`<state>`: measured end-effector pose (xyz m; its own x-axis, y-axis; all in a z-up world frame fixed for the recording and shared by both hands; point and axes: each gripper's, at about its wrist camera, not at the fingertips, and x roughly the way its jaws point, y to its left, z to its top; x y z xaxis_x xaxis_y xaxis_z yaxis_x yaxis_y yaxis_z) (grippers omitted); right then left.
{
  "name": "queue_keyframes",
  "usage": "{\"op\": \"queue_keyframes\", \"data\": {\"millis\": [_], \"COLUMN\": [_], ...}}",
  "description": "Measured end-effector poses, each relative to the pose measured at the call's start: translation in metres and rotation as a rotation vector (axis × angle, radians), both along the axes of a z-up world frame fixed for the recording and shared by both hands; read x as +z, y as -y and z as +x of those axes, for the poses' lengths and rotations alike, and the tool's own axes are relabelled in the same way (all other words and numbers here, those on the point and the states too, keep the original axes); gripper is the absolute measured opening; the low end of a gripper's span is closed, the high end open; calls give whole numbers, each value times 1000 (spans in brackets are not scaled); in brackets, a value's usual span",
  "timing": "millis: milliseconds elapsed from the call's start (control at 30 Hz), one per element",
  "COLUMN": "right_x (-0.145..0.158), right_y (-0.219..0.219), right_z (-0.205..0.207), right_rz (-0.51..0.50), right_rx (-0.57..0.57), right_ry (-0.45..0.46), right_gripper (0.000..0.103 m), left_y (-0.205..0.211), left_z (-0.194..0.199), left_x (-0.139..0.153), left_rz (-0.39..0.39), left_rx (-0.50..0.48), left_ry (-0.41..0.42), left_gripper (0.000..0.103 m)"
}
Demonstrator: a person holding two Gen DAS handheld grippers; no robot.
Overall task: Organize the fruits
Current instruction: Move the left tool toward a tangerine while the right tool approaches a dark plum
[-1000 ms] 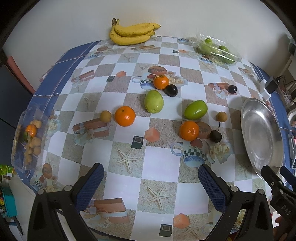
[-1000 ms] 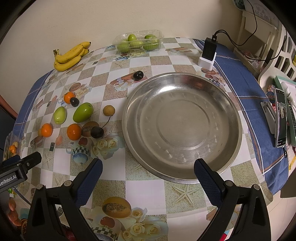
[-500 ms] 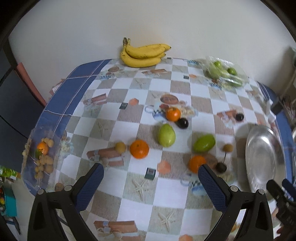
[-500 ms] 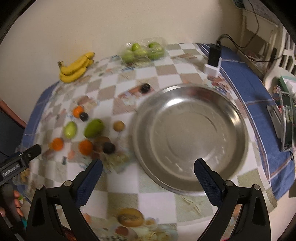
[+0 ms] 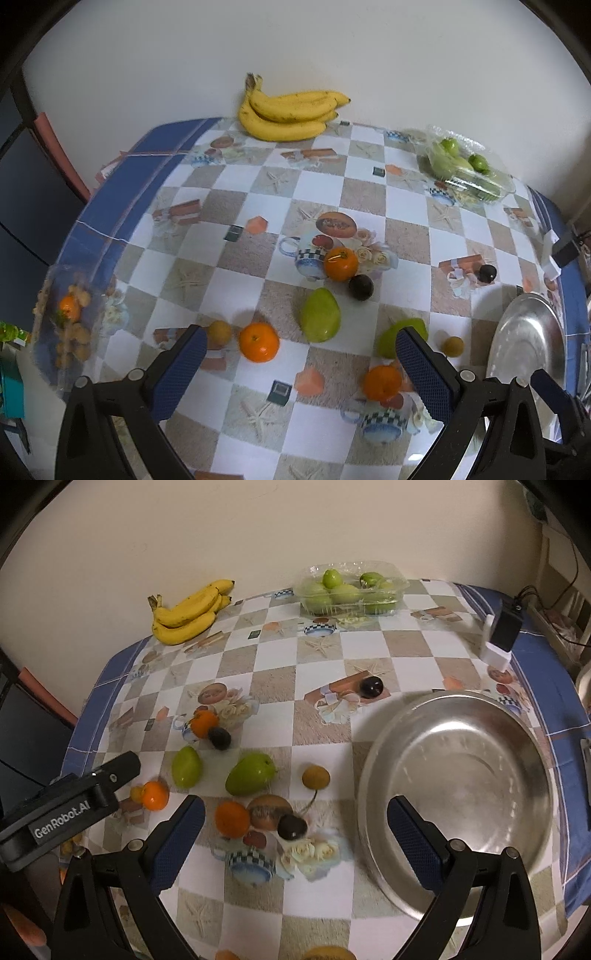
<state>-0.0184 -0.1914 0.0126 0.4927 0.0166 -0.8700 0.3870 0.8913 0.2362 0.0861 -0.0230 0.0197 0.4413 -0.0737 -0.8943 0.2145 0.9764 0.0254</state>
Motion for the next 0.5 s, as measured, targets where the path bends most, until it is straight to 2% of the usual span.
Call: {"op": "queue_keyframes", "data": {"millis": [167,333,500], "right_x": [-15,-29,-34], "right_y": [5,3,-6], "right_z": [18,25,27], "right_rz": [6,20,-12], "right_rx": [8,29,67], "right_ry": [-28,-57,-72], "right_gripper": [99,96,93], "left_y": [7,3,7], "left_z": [12,17,14], "left_x": [-19,-27,-32], "left_rz": [42,5,13], "left_rx": [-8,17,5], "left_ry": [-39,-63,-65], "left_gripper": [103,103,103]}}
